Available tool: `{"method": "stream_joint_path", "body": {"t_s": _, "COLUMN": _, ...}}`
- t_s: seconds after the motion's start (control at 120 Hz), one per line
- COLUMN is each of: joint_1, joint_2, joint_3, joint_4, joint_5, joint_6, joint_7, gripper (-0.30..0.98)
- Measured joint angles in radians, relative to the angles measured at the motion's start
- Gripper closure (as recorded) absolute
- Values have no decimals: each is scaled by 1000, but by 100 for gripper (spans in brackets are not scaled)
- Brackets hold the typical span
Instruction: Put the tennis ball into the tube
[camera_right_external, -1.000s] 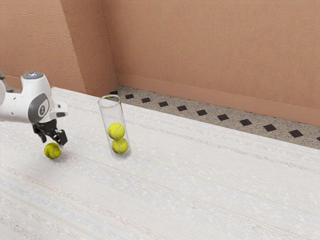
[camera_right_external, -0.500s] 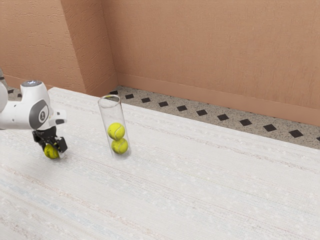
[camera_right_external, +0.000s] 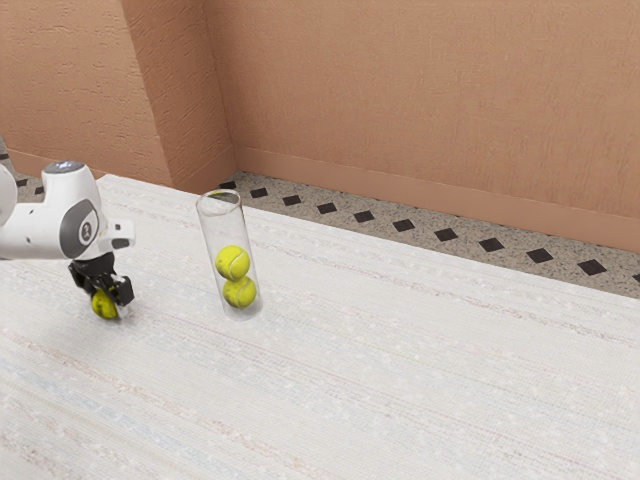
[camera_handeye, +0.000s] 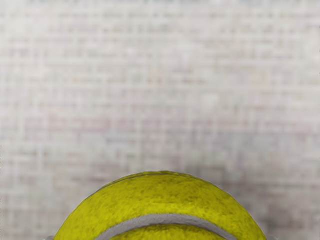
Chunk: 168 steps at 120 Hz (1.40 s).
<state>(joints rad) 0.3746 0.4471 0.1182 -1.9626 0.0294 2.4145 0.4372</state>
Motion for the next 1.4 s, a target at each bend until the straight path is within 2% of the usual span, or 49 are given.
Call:
{"method": "stream_joint_path", "body": {"t_s": 0.267, "joint_1": -8, "joint_2": -17, "joint_3": 3, "joint_4": 9, "joint_5": 10, "joint_6": 2, "joint_7": 2, "gripper": 30}}
{"method": "stream_joint_path", "body": {"t_s": 0.567, "joint_1": -59, "joint_2": -158, "joint_3": 11, "joint_4": 19, "joint_5": 33, "joint_6": -26, "joint_7": -19, "gripper": 45}}
{"method": "stream_joint_path", "body": {"t_s": 0.7, "joint_1": -78, "joint_2": -266, "joint_3": 2, "joint_4": 29, "joint_5": 101, "joint_6": -79, "joint_7": -51, "gripper": 48}}
{"method": "stream_joint_path", "body": {"t_s": 0.842, "joint_1": -81, "joint_2": -315, "joint_3": -8, "joint_4": 116, "joint_5": 192, "joint_6": -150, "joint_7": -89, "gripper": 50}}
{"method": "stream_joint_path", "body": {"t_s": 1.067, "joint_1": -78, "joint_2": -299, "joint_3": -28, "joint_4": 270, "joint_5": 290, "joint_6": -205, "joint_7": -125, "gripper": 51}}
{"method": "stream_joint_path", "body": {"t_s": 1.4, "joint_1": -69, "joint_2": -243, "joint_3": -194, "joint_4": 349, "joint_5": 368, "joint_6": -226, "joint_7": -159, "gripper": 53}}
